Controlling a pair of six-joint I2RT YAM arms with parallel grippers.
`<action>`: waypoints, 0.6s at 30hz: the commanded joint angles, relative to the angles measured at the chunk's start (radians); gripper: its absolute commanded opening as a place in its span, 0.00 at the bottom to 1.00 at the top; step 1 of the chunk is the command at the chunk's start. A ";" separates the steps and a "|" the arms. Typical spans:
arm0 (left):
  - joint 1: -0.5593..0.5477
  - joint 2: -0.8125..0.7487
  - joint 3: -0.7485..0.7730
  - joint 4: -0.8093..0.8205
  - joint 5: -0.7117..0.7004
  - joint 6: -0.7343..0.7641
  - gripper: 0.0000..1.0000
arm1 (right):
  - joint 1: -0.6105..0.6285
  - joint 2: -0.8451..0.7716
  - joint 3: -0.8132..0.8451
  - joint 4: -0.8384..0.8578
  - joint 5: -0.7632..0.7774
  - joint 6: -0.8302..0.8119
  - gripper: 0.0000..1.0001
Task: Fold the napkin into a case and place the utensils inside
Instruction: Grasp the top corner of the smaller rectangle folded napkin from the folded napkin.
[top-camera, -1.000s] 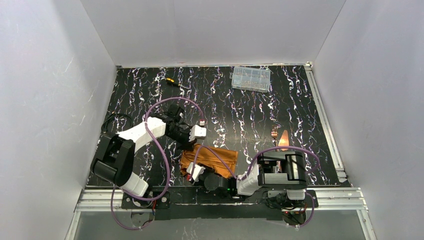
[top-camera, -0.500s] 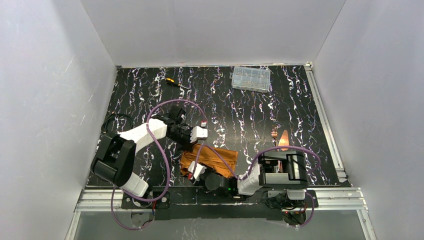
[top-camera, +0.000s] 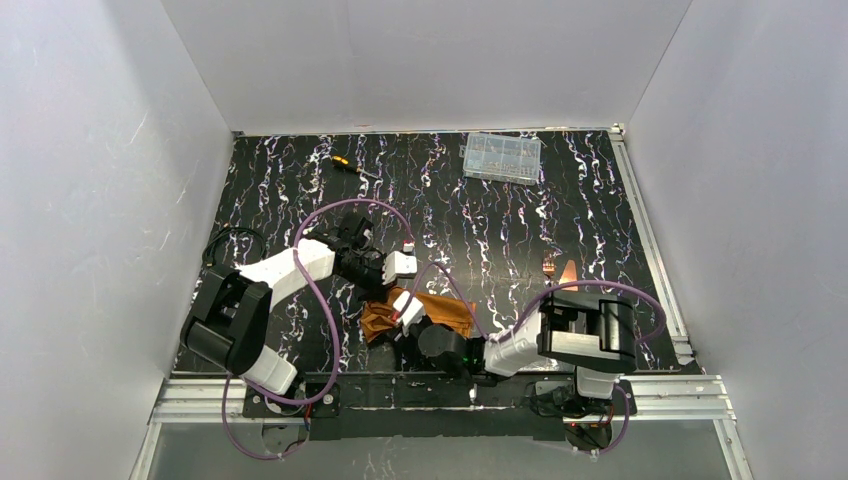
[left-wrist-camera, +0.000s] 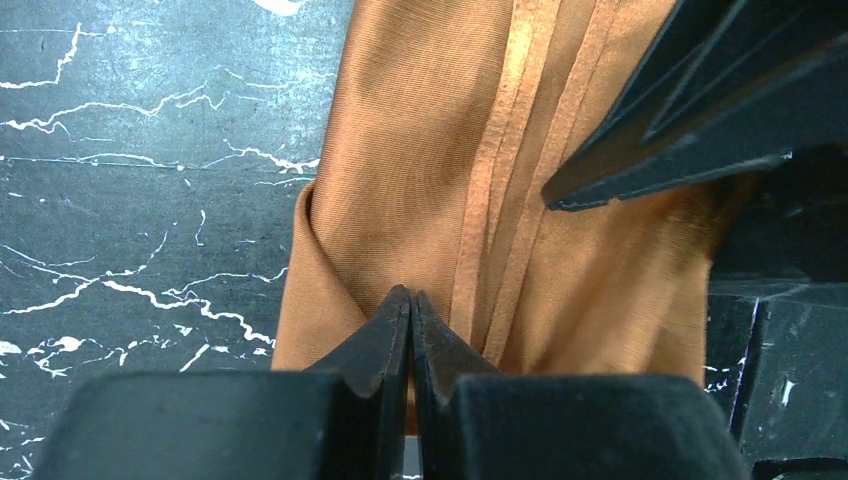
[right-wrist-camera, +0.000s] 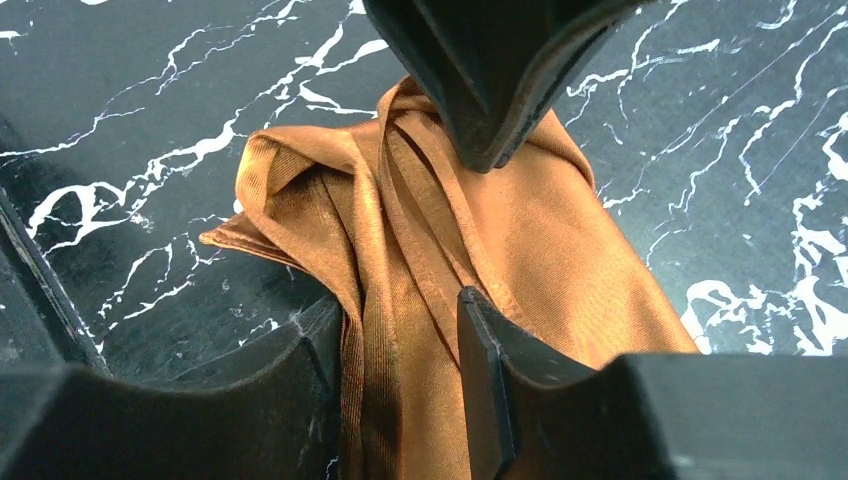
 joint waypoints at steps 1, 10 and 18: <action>-0.003 -0.033 -0.010 -0.028 0.033 -0.001 0.00 | -0.029 -0.035 -0.013 -0.020 -0.094 0.122 0.51; -0.003 -0.046 -0.022 -0.039 0.049 0.015 0.00 | -0.154 -0.142 -0.013 -0.221 -0.306 0.323 0.51; -0.004 -0.053 -0.025 -0.045 0.064 0.019 0.00 | -0.234 -0.108 0.070 -0.374 -0.411 0.407 0.48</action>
